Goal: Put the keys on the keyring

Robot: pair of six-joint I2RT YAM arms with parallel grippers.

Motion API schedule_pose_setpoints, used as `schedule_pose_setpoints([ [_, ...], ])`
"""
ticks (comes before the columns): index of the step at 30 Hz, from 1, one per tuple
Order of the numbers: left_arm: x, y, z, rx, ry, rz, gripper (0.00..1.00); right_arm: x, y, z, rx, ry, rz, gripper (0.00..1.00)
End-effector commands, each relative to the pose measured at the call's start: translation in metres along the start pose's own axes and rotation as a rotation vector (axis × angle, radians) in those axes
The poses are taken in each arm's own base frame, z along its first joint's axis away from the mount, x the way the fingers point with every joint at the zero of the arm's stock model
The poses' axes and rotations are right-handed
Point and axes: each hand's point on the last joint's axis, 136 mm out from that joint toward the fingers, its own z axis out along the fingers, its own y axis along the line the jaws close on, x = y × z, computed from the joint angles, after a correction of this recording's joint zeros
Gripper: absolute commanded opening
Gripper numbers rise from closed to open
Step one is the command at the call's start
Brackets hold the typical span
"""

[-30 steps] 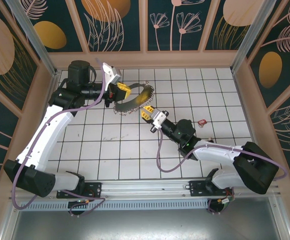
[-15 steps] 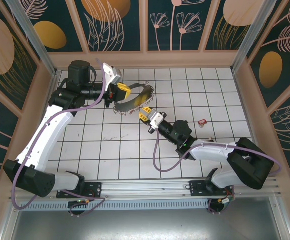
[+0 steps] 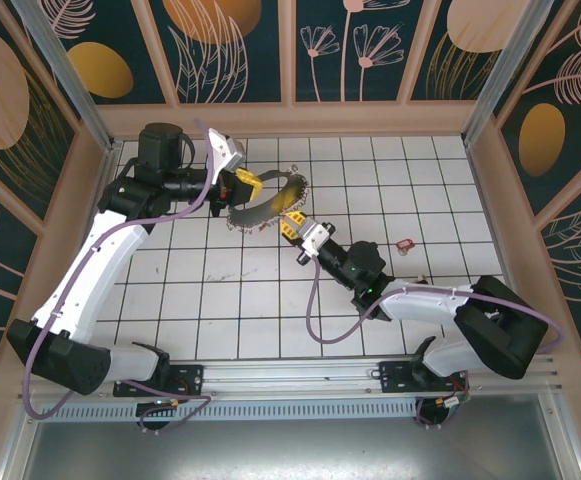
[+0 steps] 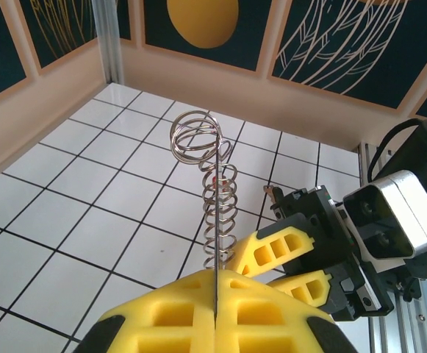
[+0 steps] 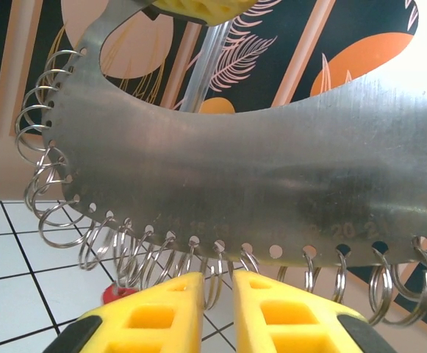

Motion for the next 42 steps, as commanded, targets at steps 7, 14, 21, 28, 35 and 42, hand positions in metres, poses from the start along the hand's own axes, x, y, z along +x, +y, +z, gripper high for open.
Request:
schedule_pose_setpoints([
  [7,-0.0192,-0.0097,-0.0074,0.002,-0.039,0.062,0.00,-0.0138,-0.0038,0.0088,0.023,-0.042,0.018,0.17],
  [14,-0.0188,-0.0098,-0.0076,0.000,-0.038,0.064,0.00,-0.0129,-0.0035,0.0092,0.025,-0.038,0.014,0.15],
  [21,-0.0217,-0.0122,-0.0087,0.004,-0.051,0.066,0.00,-0.0126,-0.0016,0.0109,0.016,-0.041,0.016,0.16],
  [28,-0.0212,-0.0126,-0.0091,0.003,-0.051,0.063,0.00,-0.0111,-0.0021,0.0125,0.022,-0.039,0.021,0.17],
  [35,-0.0204,-0.0124,-0.0096,-0.003,-0.051,0.064,0.00,-0.0107,-0.0037,0.0123,0.032,-0.039,0.016,0.14],
  [42,-0.0188,-0.0096,-0.0091,-0.020,-0.057,0.063,0.00,-0.0138,-0.0047,0.0116,0.039,-0.040,0.017,0.03],
])
